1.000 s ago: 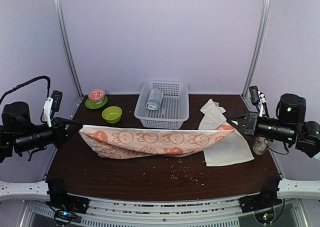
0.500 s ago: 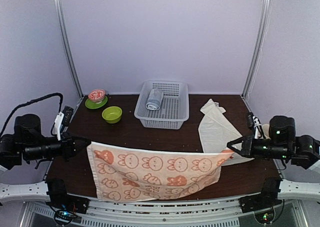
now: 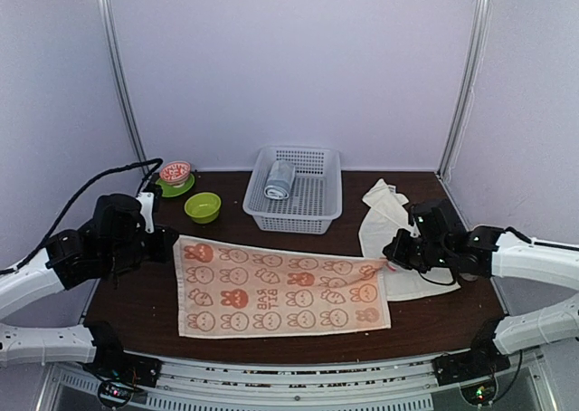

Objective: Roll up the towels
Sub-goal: Flatten out the towel at the center of the board, then fold the towel at the center of the board.

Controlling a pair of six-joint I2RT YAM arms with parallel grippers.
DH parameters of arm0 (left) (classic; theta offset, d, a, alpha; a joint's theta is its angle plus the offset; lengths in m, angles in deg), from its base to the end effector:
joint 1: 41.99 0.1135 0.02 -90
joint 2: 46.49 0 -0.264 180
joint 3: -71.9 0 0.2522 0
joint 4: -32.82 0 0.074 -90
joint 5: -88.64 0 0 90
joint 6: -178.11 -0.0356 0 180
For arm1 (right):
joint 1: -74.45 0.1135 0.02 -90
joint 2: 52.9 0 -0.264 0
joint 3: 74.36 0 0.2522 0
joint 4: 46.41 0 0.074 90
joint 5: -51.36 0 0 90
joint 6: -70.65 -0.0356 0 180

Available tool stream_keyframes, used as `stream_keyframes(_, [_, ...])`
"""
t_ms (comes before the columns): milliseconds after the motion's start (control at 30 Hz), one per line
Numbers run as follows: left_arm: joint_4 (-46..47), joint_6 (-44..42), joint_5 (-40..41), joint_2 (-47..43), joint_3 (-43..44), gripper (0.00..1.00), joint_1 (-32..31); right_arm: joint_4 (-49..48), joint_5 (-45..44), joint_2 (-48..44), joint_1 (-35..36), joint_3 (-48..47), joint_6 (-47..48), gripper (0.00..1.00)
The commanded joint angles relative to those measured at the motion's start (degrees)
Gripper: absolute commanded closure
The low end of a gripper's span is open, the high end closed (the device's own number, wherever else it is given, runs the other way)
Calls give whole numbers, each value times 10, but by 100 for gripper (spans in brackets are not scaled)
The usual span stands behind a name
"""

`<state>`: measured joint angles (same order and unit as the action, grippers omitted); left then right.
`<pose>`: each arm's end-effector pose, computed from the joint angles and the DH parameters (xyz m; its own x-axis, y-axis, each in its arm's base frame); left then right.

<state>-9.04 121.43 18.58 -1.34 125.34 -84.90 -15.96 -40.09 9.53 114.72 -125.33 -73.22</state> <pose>0.1349 -0.1088 0.2776 -0.5757 -0.1699 -0.7998 0.1384 0.9438 -0.3001 0.1734 0.1457 0.2242 -0.8108 0.3713 -0.4524 0.0391 0.8056 0.5911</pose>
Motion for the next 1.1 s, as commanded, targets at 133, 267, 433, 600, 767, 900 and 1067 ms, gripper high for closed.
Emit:
stream_keyframes(133, [147,-29,-21,89,-12,100,45,-105,6,143,-40,-62,30,100])
stream_keyframes(267, [167,-37,-25,98,-22,100,46,-107,11,172,-41,-83,41,100])
stream_keyframes(433, [168,-31,-39,33,-86,100,46,-98,23,156,-41,-67,51,100])
stream_keyframes(600, [158,39,-79,-50,-175,100,46,-97,35,103,-39,-5,39,100])
stream_keyframes(767, [123,85,-99,-117,-216,100,46,-84,45,53,-37,43,30,100])
stream_keyframes(900, [74,100,-92,-166,-223,100,46,-70,46,22,-36,70,31,100])
stream_keyframes(1067, [53,117,-102,-189,-231,100,46,-83,59,13,-29,104,20,100])
